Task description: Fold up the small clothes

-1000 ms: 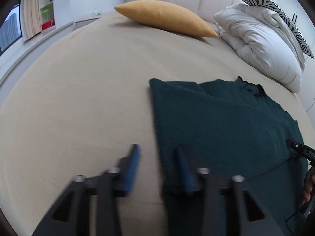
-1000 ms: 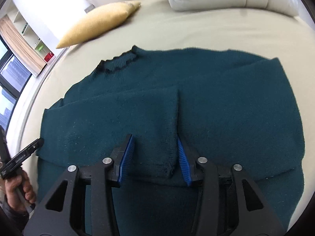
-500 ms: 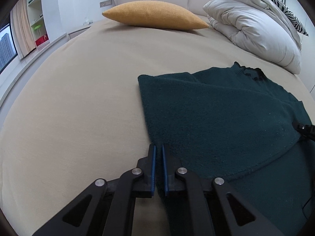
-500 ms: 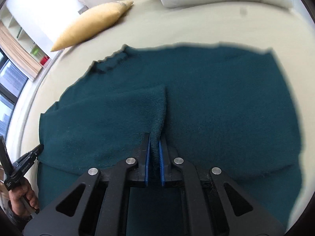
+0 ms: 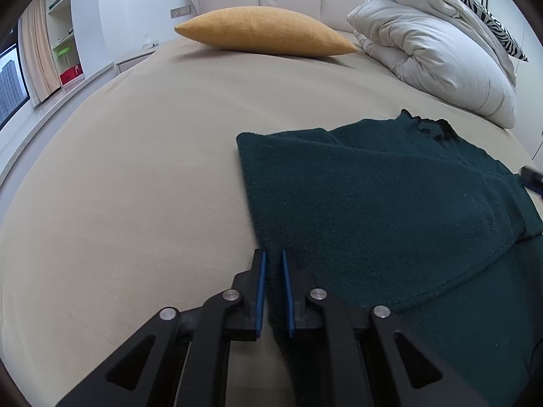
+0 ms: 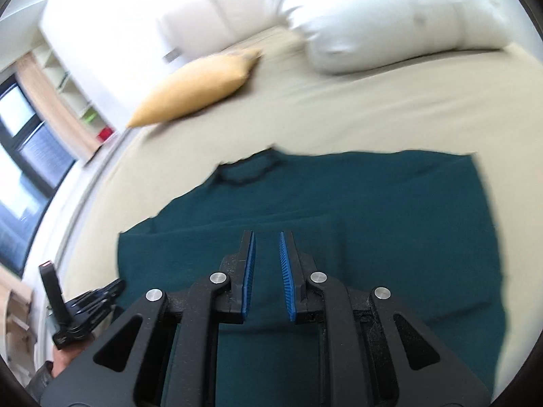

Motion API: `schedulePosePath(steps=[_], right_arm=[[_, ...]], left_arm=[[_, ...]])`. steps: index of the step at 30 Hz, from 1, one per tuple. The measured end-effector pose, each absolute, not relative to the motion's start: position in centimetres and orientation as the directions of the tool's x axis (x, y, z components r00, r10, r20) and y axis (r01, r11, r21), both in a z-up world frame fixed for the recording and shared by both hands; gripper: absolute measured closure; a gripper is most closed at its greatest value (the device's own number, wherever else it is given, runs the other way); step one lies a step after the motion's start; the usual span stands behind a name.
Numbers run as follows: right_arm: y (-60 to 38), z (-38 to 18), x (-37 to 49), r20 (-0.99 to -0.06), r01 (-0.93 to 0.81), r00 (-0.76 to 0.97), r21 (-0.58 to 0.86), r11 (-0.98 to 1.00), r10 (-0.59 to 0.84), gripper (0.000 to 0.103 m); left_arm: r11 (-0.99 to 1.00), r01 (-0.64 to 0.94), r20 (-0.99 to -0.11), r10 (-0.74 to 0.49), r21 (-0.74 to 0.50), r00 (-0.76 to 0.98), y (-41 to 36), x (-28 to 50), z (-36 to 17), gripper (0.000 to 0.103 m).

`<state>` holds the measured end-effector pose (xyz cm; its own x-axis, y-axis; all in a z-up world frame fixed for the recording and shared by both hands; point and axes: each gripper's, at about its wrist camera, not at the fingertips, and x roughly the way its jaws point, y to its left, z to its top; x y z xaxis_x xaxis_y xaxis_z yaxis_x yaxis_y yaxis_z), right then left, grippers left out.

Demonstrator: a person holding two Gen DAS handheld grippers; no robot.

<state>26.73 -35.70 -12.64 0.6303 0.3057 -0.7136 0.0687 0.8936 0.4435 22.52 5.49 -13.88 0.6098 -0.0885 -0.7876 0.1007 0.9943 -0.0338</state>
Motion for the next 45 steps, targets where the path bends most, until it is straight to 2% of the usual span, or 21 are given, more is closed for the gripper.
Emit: schedulePosePath(steps=[3, 5, 7, 8, 9, 10, 12, 14, 16, 18, 21, 27, 32, 37, 45], right_arm=[[-36.5, -18.2, 28.6, -0.782, 0.149, 0.524, 0.475, 0.867, 0.339, 0.086], [-39.0, -20.2, 27.2, -0.657, 0.147, 0.617, 0.637, 0.757, 0.433, 0.103], [-41.4, -20.4, 25.5, -0.623, 0.198, 0.638, 0.700, 0.686, 0.452, 0.103], [-41.9, -19.8, 24.5, -0.641, 0.220, 0.646, 0.677, 0.702, 0.416, 0.103], [-42.3, -19.0, 23.5, -0.673, 0.248, 0.645, 0.632, 0.734, 0.361, 0.096], [-42.9, -18.1, 22.2, -0.713, 0.289, 0.639, 0.570, 0.769, 0.289, 0.096], [-44.3, -16.6, 19.5, -0.714, 0.304, 0.652, 0.554, 0.775, 0.255, 0.092], [-45.1, -14.9, 16.3, -0.713, 0.304, 0.663, 0.533, 0.790, 0.226, 0.077], [-45.6, -13.8, 13.1, -0.710, 0.281, 0.668, 0.516, 0.809, 0.221, 0.049], [-45.8, -12.8, 9.9, -0.708, 0.229, 0.659, 0.510, 0.829, 0.254, 0.043], [-45.7, -11.8, 5.7, -0.727, 0.145, 0.611, 0.491, 0.859, 0.312, 0.043], [-47.8, -12.6, -2.4, -0.788, 0.200, 0.517, 0.491, 0.848, 0.335, 0.043], [-50.0, -13.1, -8.3, -0.778, 0.227, 0.514, 0.528, 0.818, 0.360, 0.043], [-52.8, -13.5, -12.8, -0.760, 0.275, 0.540, 0.566, 0.777, 0.362, 0.043], [-53.0, -14.6, -13.7, -0.754, 0.289, 0.547, 0.577, 0.764, 0.363, 0.043]], left_arm=[[0.993, 0.103, -0.783, -0.106, -0.054, 0.612, 5.8, 22.6, -14.0, 0.090], [0.991, 0.106, -0.782, -0.127, -0.078, 0.611, 6.1, 22.6, -14.0, 0.090], [0.987, 0.103, -0.779, -0.159, -0.121, 0.606, 6.8, 22.6, -13.7, 0.086], [0.985, 0.097, -0.779, -0.172, -0.142, 0.603, 7.1, 22.4, -13.5, 0.083], [0.983, 0.084, -0.781, -0.182, -0.165, 0.598, 7.4, 22.0, -13.1, 0.074], [0.979, 0.069, -0.780, -0.194, -0.191, 0.595, 7.9, 21.4, -12.7, 0.061], [0.969, 0.073, -0.758, -0.231, -0.236, 0.609, 8.6, 19.0, -11.3, 0.052], [0.960, 0.096, -0.745, -0.264, -0.261, 0.612, 8.9, 16.4, -10.4, 0.046], [0.947, 0.112, -0.740, -0.306, -0.301, 0.598, 9.2, 13.7, -9.8, 0.041], [0.932, 0.113, -0.742, -0.344, -0.345, 0.575, 9.7, 10.6, -9.7, 0.041], [0.903, 0.092, -0.747, -0.401, -0.420, 0.530, 10.4, 6.3, -10.3, 0.039], [0.850, 0.049, -0.745, -0.487, -0.525, 0.455, 10.8, -0.4, -11.9, 0.037], [0.839, 0.091, -0.756, -0.525, -0.536, 0.392, 9.1, -3.1, -12.3, 0.035], [0.825, 0.061, -0.748, -0.539, -0.562, 0.388, 10.2, -4.3, -12.5, 0.035], [0.802, 0.012, -0.746, -0.560, -0.597, 0.361, 11.9, -6.1, -14.1, 0.035]])
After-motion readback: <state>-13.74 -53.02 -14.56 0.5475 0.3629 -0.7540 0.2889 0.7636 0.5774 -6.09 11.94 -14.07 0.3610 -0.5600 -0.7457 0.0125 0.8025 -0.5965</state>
